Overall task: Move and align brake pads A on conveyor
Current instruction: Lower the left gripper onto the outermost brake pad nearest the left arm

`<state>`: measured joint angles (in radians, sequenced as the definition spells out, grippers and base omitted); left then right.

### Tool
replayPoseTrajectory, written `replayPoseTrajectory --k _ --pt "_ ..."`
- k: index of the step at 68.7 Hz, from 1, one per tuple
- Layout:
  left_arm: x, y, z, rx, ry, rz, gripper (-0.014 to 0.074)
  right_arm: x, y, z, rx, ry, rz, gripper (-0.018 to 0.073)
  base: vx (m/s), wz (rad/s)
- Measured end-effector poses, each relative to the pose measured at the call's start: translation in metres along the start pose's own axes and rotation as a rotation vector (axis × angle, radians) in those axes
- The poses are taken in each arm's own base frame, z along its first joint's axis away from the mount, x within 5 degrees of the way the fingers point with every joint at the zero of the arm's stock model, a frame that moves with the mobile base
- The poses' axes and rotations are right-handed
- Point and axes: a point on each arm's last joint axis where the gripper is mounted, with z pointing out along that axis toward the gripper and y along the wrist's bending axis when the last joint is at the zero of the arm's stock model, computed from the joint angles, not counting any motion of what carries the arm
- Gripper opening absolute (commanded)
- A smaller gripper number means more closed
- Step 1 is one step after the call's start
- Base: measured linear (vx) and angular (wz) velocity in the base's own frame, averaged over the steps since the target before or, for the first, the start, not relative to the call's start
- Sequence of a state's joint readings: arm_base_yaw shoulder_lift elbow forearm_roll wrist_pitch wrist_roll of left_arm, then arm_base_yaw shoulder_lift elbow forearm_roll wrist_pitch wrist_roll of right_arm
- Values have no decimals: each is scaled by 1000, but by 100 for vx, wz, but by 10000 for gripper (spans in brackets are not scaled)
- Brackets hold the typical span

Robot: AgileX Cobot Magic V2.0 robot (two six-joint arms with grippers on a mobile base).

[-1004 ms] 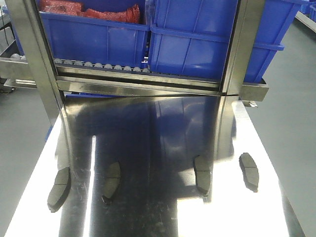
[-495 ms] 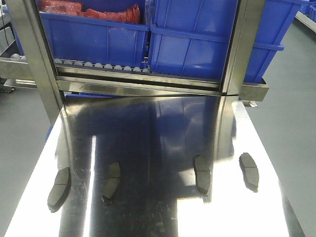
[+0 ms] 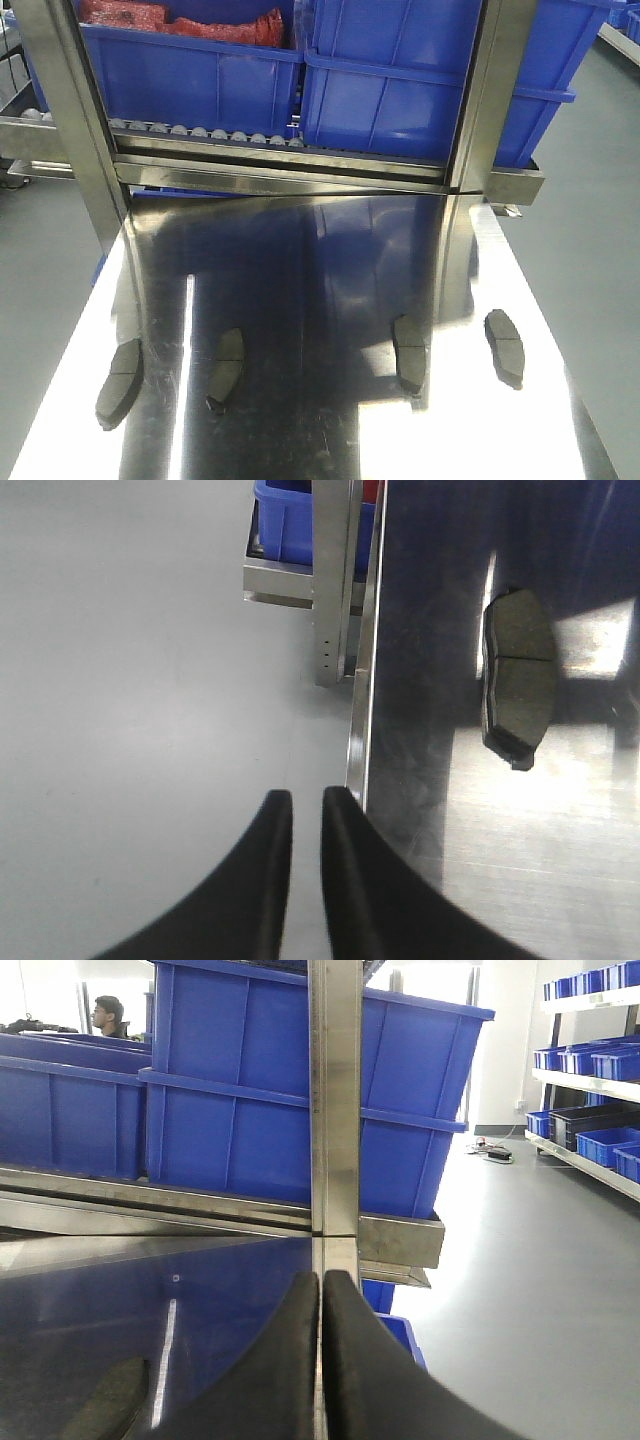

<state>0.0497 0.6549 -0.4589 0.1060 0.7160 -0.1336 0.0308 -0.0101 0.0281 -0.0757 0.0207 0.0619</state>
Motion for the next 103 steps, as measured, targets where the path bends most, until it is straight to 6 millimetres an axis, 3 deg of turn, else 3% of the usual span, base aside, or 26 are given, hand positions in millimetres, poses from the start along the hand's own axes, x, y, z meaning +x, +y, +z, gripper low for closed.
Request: replayPoseTrajectory --k 10,18,29,43,52,66,83,103 --pt "0 0 0 0 3 9 369 0 0 0 0 0 0 -11 0 0" --pt "1 0 0 0 7 18 442 0 0 0 0 0 0 -11 0 0" --pt "-10 -2 -3 22 4 25 459 0 0 0 0 0 0 -11 0 0" --pt "-52 -18 0 163 28 23 456 0 0 0 0 0 0 -11 0 0" --pt "-73 -30 22 263 105 4 450 0 0 0 0 0 0 -11 0 0" --pt "-88 -61 61 337 226 91 450 0 0 0 0 0 0 -11 0 0" --pt "-98 -100 102 283 340 193 450 0 0 0 0 0 0 -11 0 0" --pt "-99 -120 145 233 452 201 450 0 0 0 0 0 0 -11 0 0"
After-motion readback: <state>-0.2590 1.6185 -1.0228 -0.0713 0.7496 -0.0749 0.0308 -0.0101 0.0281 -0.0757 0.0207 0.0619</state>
